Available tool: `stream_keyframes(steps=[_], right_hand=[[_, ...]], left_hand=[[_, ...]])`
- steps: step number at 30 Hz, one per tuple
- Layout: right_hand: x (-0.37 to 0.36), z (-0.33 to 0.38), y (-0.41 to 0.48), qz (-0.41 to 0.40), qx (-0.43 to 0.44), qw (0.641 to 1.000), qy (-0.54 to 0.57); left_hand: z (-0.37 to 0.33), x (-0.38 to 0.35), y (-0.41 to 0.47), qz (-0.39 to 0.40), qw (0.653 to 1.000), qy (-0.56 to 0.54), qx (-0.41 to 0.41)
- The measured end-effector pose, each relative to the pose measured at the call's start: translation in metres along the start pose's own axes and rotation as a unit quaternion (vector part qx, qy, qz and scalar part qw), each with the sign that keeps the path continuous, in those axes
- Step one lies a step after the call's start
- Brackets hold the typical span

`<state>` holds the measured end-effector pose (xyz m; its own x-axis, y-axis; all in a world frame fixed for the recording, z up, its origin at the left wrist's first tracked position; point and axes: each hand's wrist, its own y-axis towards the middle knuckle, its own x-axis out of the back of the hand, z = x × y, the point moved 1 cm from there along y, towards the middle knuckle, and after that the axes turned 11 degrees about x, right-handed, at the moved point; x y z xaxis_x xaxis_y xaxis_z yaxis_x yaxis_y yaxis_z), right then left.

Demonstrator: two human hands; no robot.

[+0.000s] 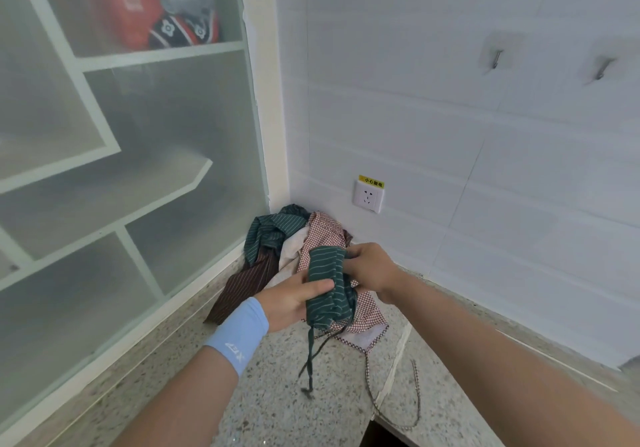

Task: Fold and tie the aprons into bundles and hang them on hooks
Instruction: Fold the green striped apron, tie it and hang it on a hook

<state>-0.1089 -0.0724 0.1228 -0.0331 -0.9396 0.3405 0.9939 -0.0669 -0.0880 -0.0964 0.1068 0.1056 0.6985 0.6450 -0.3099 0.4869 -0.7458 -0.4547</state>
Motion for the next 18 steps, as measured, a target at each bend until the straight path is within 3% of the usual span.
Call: stream_keyframes(steps=[3, 8, 11, 14, 18], right_hand=[[0.004, 0.012, -0.003, 0.022, -0.021, 0.999, 0.033], [0.019, 0.029, -0.008, 0.141, -0.122, 0.973, 0.134], [0.022, 0.029, -0.014, 0.186, -0.123, 0.96, 0.167], [0.013, 0.028, -0.001, 0.109, -0.068, 0.991, 0.042], [0.012, 0.023, 0.007, 0.018, -0.052, 0.997, 0.047]], left_hand=[[-0.003, -0.001, 0.005, -0.038, 0.999, 0.02, -0.008], [-0.01, 0.011, 0.013, -0.1, 0.99, 0.099, 0.003], [-0.018, 0.017, 0.012, -0.159, 0.974, 0.161, 0.001], [-0.031, 0.022, 0.012, -0.204, 0.962, 0.179, -0.014], [-0.029, 0.017, 0.011, -0.175, 0.976, 0.127, -0.024]])
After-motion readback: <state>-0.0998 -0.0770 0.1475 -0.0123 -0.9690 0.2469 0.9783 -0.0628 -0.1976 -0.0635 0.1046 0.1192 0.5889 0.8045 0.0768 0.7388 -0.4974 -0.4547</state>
